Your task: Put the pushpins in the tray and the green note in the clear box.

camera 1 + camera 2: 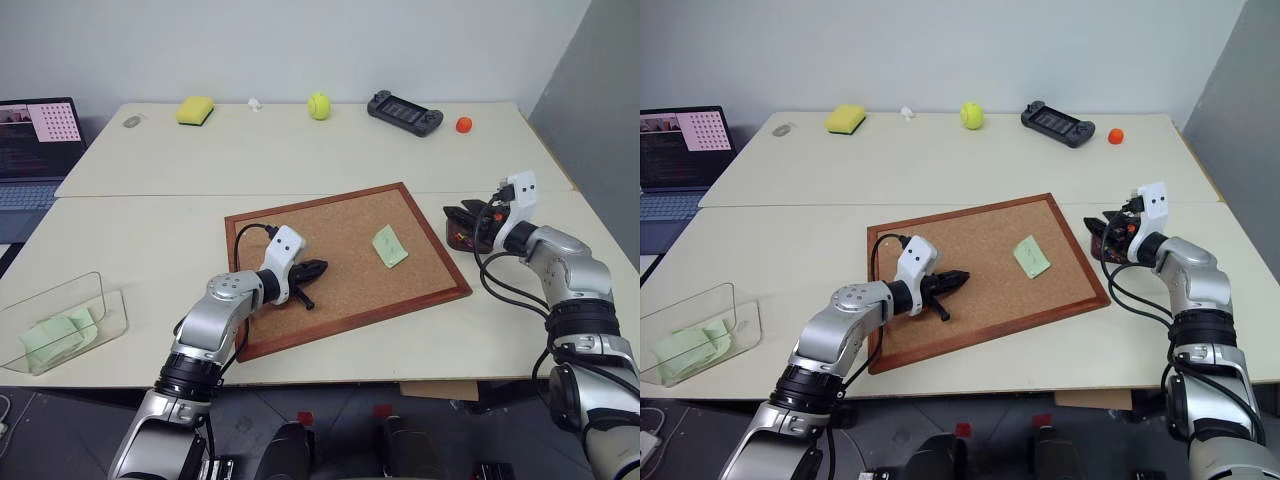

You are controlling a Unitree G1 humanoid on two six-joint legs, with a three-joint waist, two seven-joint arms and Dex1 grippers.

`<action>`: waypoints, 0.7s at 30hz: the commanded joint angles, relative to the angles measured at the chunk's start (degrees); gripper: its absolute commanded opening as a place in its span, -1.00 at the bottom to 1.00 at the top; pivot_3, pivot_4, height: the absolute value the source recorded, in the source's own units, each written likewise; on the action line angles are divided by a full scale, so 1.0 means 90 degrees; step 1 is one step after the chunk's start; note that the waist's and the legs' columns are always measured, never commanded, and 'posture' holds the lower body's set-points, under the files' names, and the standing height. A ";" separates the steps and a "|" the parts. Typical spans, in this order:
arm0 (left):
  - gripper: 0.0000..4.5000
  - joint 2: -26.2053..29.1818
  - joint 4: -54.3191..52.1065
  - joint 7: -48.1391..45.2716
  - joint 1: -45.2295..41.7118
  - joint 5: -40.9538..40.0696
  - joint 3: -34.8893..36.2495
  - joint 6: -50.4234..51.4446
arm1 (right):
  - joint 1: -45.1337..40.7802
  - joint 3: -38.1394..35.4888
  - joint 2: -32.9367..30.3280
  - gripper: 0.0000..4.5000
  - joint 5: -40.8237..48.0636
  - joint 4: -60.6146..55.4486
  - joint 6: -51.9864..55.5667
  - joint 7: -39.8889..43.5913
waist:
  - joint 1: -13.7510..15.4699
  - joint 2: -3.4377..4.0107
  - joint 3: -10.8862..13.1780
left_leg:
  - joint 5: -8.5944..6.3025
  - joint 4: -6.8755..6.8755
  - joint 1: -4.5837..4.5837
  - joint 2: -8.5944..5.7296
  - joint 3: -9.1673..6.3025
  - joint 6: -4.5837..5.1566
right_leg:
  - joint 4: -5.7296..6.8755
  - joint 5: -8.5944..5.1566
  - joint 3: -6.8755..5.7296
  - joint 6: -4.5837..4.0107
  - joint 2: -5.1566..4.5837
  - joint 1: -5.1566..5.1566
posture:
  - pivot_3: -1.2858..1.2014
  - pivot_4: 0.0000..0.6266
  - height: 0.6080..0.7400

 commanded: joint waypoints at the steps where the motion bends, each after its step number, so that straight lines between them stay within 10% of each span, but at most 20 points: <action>1: -1.00 0.0015 0.0156 -0.0065 0.0068 0.0113 -0.0165 0.0103 | 0.0411 0.0570 -0.0113 0.24 -0.0036 -0.1084 -0.0259 0.0729 | -0.0001 0.0000 0.0000 | -0.0002 0.0000 0.0000 0.0000 -0.0001 0.0002 | -0.0003 0.0000 -0.0002 0.0000 0.0000 0.0001 | 0.03 -0.52 1.00; 18: -1.00 0.0049 0.0051 -0.0033 0.0134 0.0117 -0.0131 0.0171 | 0.0924 0.1562 0.0666 0.24 -0.0639 -0.1258 -0.0795 0.0412 | 0.0001 0.0000 0.0000 | -0.0003 0.0000 0.0000 0.0000 -0.0027 0.0003 | -0.0031 0.0005 -0.0004 0.0010 -0.0002 0.0011 | 0.03 -0.52 1.00; 21: -1.00 0.0059 0.0035 -0.0035 0.0143 0.0122 -0.0139 0.0185 | 0.0923 0.1656 0.0708 -0.06 -0.0740 -0.1117 -0.0889 0.0460 | 0.0000 0.0000 0.0000 | -0.0003 -0.0001 0.0001 0.0000 -0.0027 0.0003 | -0.0031 0.0005 -0.0006 0.0010 0.0000 0.0011 | 0.03 -0.52 1.00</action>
